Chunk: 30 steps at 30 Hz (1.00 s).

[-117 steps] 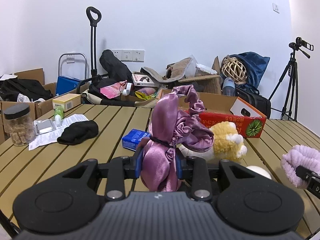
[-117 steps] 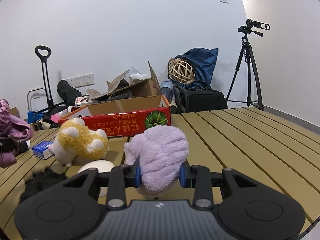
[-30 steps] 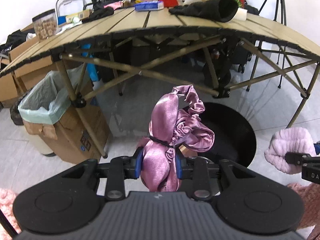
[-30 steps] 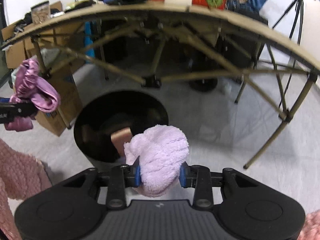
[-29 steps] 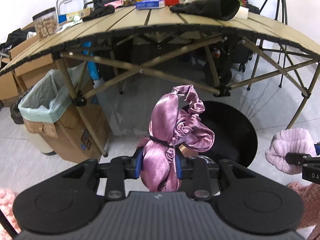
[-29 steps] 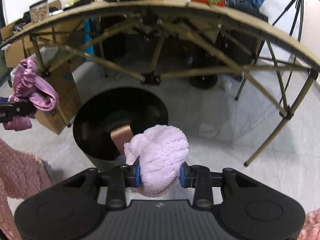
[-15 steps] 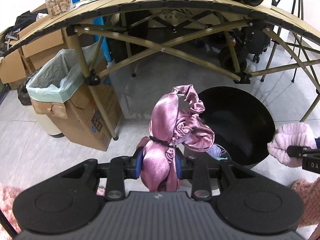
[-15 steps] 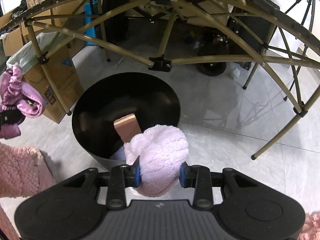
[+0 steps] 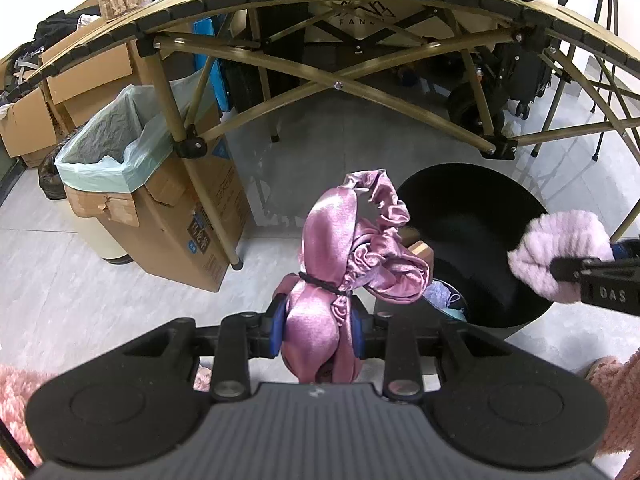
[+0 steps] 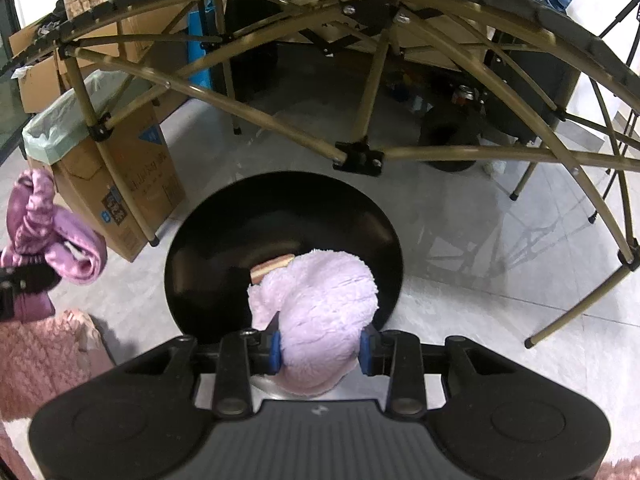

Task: Collect trash
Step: 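Open the right gripper to drop the lavender cloth into the bin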

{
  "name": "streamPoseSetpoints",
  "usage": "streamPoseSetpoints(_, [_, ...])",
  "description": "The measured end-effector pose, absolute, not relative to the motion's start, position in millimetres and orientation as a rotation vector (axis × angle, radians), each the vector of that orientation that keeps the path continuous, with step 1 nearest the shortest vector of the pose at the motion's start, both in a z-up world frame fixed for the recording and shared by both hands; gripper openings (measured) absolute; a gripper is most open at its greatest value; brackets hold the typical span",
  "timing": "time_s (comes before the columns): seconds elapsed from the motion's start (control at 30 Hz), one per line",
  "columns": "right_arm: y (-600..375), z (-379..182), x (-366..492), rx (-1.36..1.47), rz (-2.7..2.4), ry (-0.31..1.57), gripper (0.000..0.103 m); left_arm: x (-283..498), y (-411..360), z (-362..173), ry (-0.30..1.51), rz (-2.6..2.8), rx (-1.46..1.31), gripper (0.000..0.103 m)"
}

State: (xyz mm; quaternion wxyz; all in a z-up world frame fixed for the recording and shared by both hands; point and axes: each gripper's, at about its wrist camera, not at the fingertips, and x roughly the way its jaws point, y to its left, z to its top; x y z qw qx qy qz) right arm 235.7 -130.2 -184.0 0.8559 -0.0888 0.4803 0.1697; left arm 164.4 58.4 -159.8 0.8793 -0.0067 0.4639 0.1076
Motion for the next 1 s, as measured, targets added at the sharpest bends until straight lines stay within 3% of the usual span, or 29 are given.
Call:
streamPoseSetpoints(0.53, [-97, -191, 260, -0.235, 0.405, 0.978, 0.037, 169, 56, -166, 0.987, 0.236, -0.001, 0.032])
streamPoseSetpoints(0.63, [-99, -193, 263, -0.224, 0.394, 0.987, 0.047, 169, 57, -166, 0.988, 0.236, -0.001, 0.032])
streamPoseSetpoints(0.67, [-99, -193, 264, -0.22, 0.389, 0.989, 0.055, 169, 57, -166, 0.988, 0.237, -0.001, 0.032])
streamPoseSetpoints(0.73, [-99, -193, 266, -0.219, 0.382, 0.988, 0.077, 169, 57, -166, 0.988, 0.238, -0.002, 0.032])
streamPoseSetpoints(0.77, [-99, -192, 266, -0.22, 0.377, 0.984, 0.094, 169, 57, -166, 0.988, 0.239, -0.004, 0.032])
streamPoseSetpoints(0.8, [-99, -192, 266, -0.222, 0.373, 0.98, 0.103, 169, 57, -166, 0.988, 0.239, -0.005, 0.032])
streamPoseSetpoints(1.0, [-102, -199, 270, -0.227, 0.335, 1.023, 0.103, 169, 58, -166, 0.987, 0.238, -0.004, 0.032])
